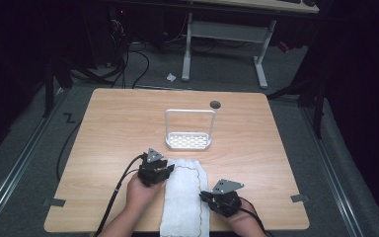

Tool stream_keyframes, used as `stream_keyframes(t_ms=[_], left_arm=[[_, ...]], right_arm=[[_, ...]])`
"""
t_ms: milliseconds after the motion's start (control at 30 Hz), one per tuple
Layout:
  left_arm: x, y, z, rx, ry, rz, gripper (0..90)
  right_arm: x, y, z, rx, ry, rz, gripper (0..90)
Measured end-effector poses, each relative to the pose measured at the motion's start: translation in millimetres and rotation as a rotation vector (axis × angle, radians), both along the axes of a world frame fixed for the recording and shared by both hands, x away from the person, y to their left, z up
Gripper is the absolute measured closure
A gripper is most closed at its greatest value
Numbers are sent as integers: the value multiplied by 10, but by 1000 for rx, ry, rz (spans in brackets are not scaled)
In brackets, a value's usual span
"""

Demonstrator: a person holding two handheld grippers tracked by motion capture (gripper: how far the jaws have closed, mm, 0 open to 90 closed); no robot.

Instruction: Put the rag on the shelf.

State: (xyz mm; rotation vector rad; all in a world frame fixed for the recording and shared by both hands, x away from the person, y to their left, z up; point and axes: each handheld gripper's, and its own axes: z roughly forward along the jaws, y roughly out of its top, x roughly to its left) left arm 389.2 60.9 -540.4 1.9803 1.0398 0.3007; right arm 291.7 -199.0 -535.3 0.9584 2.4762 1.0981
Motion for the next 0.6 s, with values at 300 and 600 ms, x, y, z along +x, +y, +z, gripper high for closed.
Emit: stream_keyframes(t_ms=[300,600], left_arm=[[-33,-13,-4,-14,12,-25,845],[8,25,-15,-48,48,-28,836]], right_arm=[[288,-30,114,91,7,-120,705],[843,79,4,100,70,-287,600]])
